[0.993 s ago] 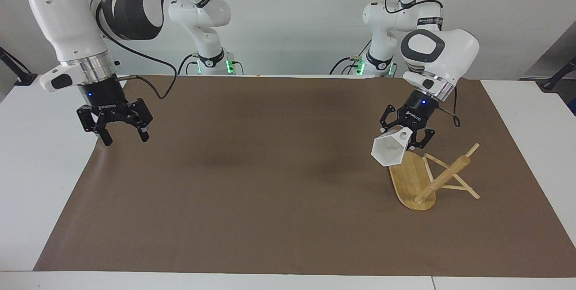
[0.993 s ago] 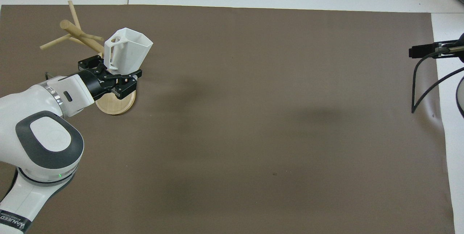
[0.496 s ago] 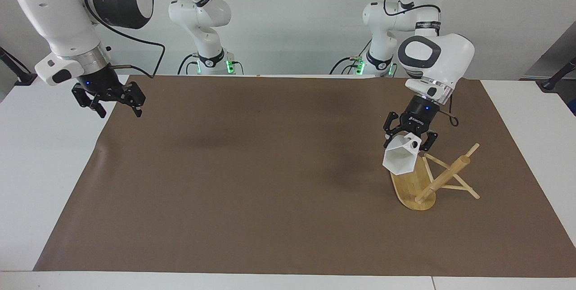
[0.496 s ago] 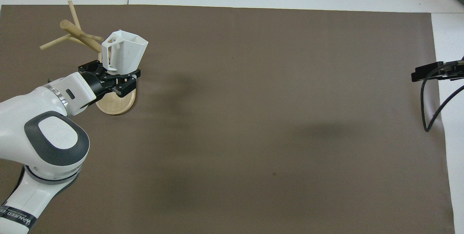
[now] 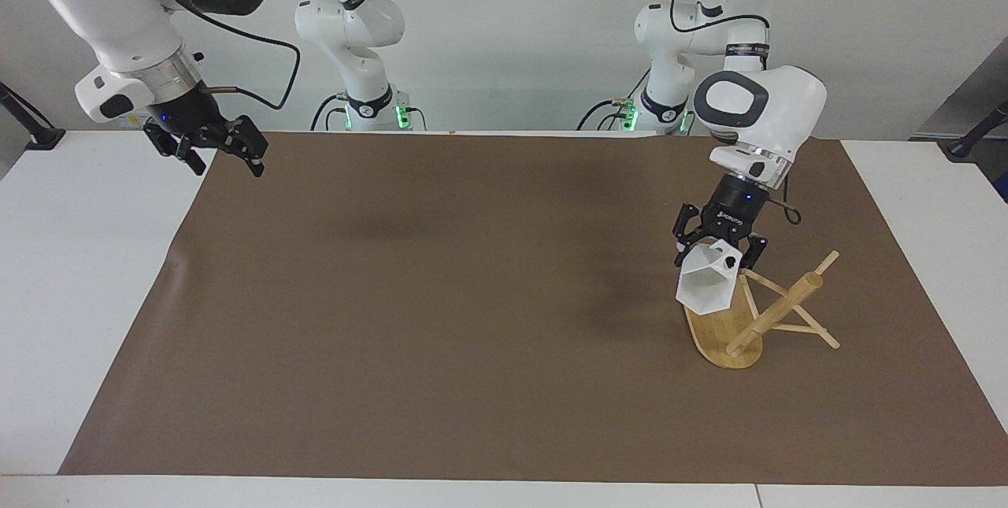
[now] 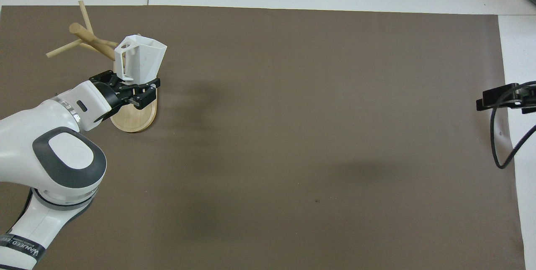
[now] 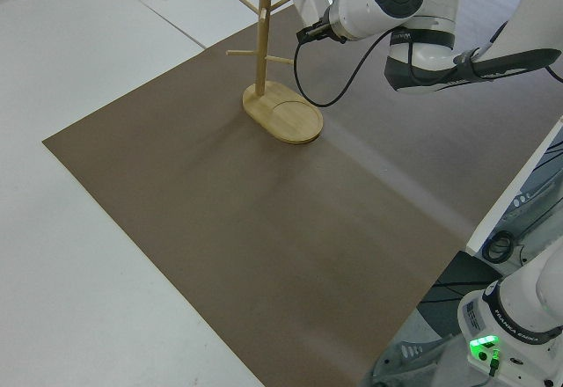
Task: Hang cup on rack
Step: 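Move the cup with the left gripper onto a rack peg by its handle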
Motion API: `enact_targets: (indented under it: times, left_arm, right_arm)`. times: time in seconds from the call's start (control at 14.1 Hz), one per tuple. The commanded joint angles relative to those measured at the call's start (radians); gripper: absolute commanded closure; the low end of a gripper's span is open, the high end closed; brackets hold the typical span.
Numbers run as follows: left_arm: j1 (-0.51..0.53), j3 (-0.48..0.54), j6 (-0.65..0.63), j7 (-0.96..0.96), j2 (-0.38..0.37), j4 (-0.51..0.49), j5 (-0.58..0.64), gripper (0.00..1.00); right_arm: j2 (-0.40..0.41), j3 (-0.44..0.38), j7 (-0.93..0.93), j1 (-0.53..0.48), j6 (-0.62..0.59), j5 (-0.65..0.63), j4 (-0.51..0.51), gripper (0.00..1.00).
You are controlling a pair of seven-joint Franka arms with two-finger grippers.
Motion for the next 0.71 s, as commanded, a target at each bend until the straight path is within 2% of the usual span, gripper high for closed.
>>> enact_targets:
  times: [0.0, 0.64]
  left_arm:
    - [-0.012, 0.009, 0.025, -0.028, 0.015, 0.026, -0.015, 1.0]
    - [-0.001, 0.014, 0.055, -0.045, 0.049, 0.056, -0.009, 1.0]
  right_arm:
    - [-0.02, -0.003, -0.027, -0.007, -0.009, 0.018, -0.03, 0.0]
    - [-0.021, -0.009, -0.013, -0.007, 0.004, -0.001, -0.03, 0.0]
